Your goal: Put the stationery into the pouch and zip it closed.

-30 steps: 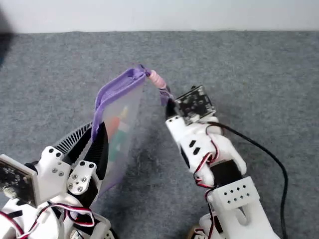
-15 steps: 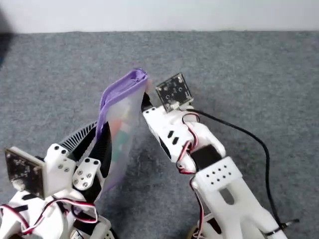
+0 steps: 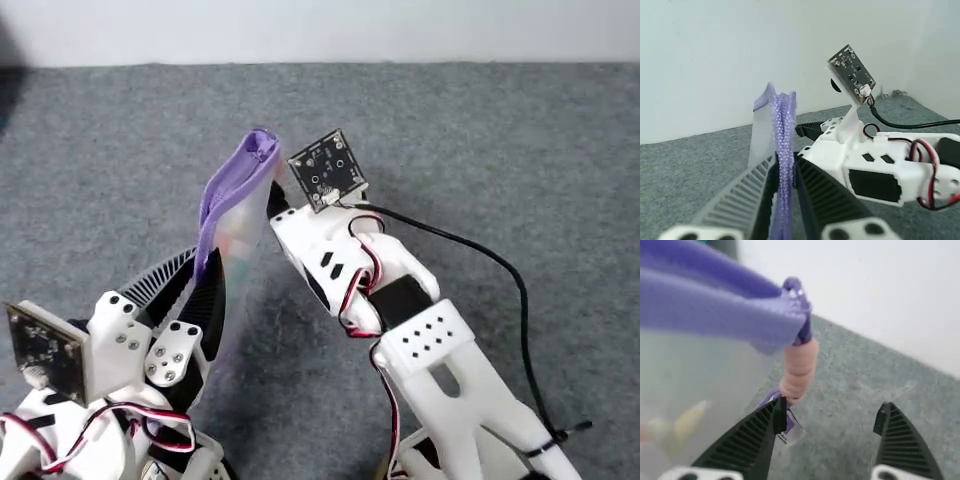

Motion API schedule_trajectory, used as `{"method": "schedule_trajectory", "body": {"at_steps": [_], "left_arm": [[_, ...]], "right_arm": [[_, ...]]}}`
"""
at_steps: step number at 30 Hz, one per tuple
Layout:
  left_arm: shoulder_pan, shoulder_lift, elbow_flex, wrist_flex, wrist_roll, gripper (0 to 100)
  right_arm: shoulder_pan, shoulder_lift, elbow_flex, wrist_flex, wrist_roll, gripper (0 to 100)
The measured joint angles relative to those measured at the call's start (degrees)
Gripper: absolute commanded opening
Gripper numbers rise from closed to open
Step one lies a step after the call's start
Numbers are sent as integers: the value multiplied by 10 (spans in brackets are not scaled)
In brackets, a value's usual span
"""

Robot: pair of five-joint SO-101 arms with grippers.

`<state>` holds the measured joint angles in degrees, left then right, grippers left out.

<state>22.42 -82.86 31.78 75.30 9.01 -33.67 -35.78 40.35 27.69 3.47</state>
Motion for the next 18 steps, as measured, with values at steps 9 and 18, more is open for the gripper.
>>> {"method": "schedule_trajectory", "body": {"at_steps": [9, 18], "left_arm": [[2, 0, 0, 0, 0, 9], [2, -1, 0, 1, 0, 9]], "right_arm": [[-33, -9, 0, -46, -21, 273], [-42, 29, 1, -143, -6, 273]]}}
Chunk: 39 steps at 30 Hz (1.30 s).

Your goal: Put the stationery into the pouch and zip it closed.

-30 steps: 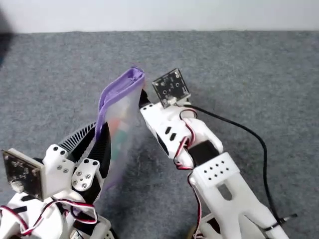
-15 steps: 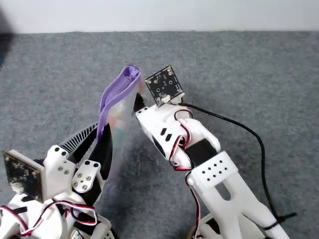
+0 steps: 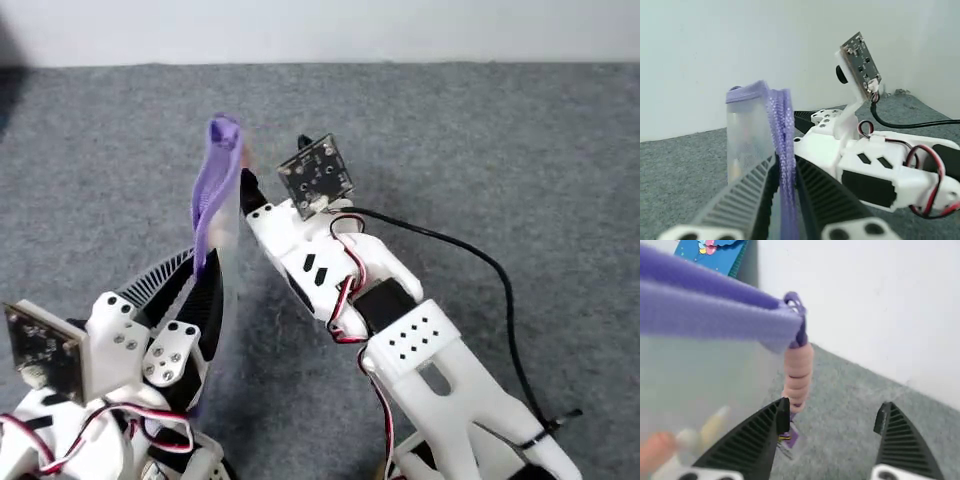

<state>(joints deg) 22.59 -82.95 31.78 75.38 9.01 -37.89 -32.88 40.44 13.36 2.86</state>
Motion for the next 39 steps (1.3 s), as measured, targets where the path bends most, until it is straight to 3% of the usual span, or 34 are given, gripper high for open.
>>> {"method": "schedule_trajectory", "body": {"at_steps": [8, 14, 19, 25, 31, 39], "left_arm": [[-1, 0, 1, 10, 0, 9], [-1, 0, 19, 22, -3, 9], [0, 0, 86, -27, -20, 15], [7, 5, 171, -93, -25, 209], [6, 2, 199, -96, 3, 224], [-111, 1, 203, -96, 6, 224]], "right_arm": [[-5, 11, 0, -10, 8, 273], [-5, -35, 8, 73, 8, 273], [21, -113, 57, 130, 8, 273], [92, -222, 76, 235, -19, 273], [149, -300, 76, 353, -56, 273], [166, -339, 76, 410, -68, 273]]}}
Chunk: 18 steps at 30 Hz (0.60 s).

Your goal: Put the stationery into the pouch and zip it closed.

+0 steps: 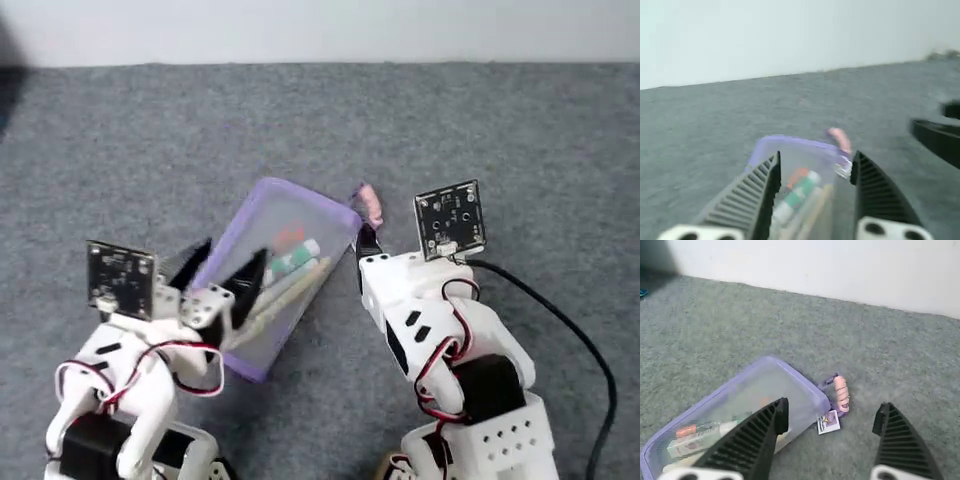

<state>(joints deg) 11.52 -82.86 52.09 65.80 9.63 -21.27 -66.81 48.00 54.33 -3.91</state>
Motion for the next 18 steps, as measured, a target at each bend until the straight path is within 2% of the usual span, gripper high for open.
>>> {"method": "schedule_trajectory", "body": {"at_steps": [2, 5, 8, 10, 11, 13, 18], "left_arm": [[-28, 0, 0, 1, -11, 215], [-71, 0, 1, 8, -18, 133], [-113, 0, 1, 23, -22, 20], [-128, 0, 1, 33, -24, 17], [-133, 0, 1, 38, -25, 14], [-136, -2, 1, 43, -35, 13], [-136, -86, 6, 52, -58, 13]], "right_arm": [[2, 0, 0, 1, -1, 273], [6, 0, 18, 1, -11, 245], [4, 0, 33, 1, -37, 121], [4, 0, 35, 1, -47, 19], [4, 0, 35, 1, -51, 1], [4, 0, 35, 1, -55, 39], [8, -3, 35, 40, -55, 12]]}}
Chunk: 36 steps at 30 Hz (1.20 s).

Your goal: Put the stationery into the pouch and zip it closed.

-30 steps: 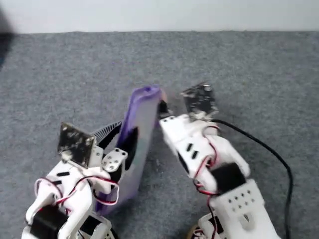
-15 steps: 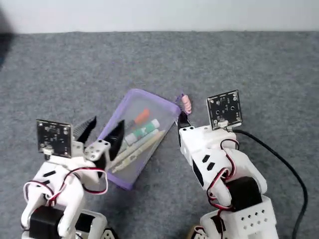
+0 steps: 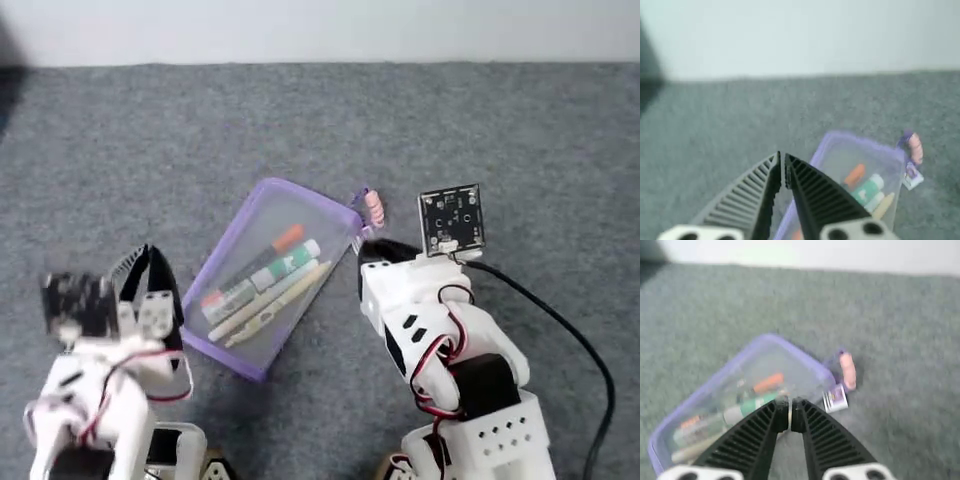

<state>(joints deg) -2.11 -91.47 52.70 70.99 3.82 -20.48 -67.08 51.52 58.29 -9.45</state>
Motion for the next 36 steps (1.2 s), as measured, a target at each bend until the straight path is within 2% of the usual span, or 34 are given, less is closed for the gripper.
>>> {"method": "schedule_trajectory", "body": {"at_steps": [5, 8, 14, 19, 24, 30, 36], "left_arm": [[-1, -120, 53, 12, -45, 14], [-11, -120, 65, 43, -67, 15], [-13, -120, 106, 40, -72, 15], [-13, -120, 164, 36, -72, 15], [-13, -120, 244, 33, -72, 15], [-13, -120, 334, -4, -72, 15], [-13, -120, 419, -52, -72, 14]], "right_arm": [[33, -16, -15, 66, -1, 8], [54, -53, -17, 88, -1, 8], [100, -177, 6, 127, 25, 8], [133, -275, 79, 128, 36, 8], [179, -362, 169, 133, 90, 9], [248, -363, 293, 133, 130, 9], [258, -361, 389, 133, 133, 9]]}}
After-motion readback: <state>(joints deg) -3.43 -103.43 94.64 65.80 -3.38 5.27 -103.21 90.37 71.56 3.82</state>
